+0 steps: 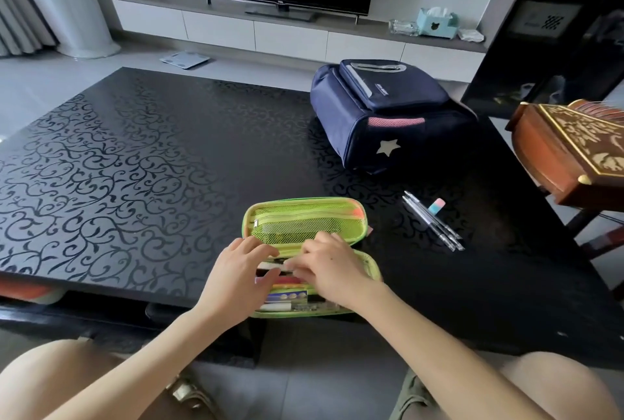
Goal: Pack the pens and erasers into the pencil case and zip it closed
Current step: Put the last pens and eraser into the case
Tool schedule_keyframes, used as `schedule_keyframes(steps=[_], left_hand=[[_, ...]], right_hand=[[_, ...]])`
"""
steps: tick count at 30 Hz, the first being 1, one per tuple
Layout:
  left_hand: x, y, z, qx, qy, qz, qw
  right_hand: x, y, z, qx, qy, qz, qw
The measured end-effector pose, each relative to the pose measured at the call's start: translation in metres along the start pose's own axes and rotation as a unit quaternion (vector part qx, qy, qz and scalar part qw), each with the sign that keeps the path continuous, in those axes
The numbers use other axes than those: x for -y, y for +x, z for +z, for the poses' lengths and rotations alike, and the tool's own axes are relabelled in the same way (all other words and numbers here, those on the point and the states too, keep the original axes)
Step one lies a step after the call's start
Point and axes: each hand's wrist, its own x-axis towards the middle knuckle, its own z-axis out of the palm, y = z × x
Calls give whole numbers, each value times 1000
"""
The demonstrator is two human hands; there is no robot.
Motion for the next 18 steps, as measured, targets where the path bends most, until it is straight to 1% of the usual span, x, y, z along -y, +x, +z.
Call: schedule_keyframes(steps=[2,3,4,5,6,7,8,9,10,11,13,18], left_hand=[[0,4,4,21,7,16,1000],[0,5,6,33,11,23,999],[2,5,8,41,15,28,999],[2,6,10,47,18,33,998],[2,7,11,51,21,38,998],[3,7,12,53,22,41,998],[3,8,13,55,23,41,997],[3,9,13,56,24,37,997],[4,10,14,56,24,33,998],[5,11,14,55,23,28,998],[5,15,14,57,21,21,998],[7,19,14,57,13,26,998]], right_hand=[[-9,-5,-1,-31,27,-10,999],[-18,-9,-2,-65,35,7,997],[-30,-13,-3,-113,30,42,992],[-47,-18,-7,-162,13,96,982],[-66,-24,-11,-202,-6,165,965],[-87,-31,-15,-223,-23,242,944],[-109,-37,-19,-219,-38,321,921],[-131,-45,-21,-193,-50,395,897],[-151,-52,-22,-156,-55,455,875],[-167,-59,-22,-120,-52,496,859],[-193,-71,-20,-78,-15,526,847],[-212,-75,-18,-45,121,534,836]])
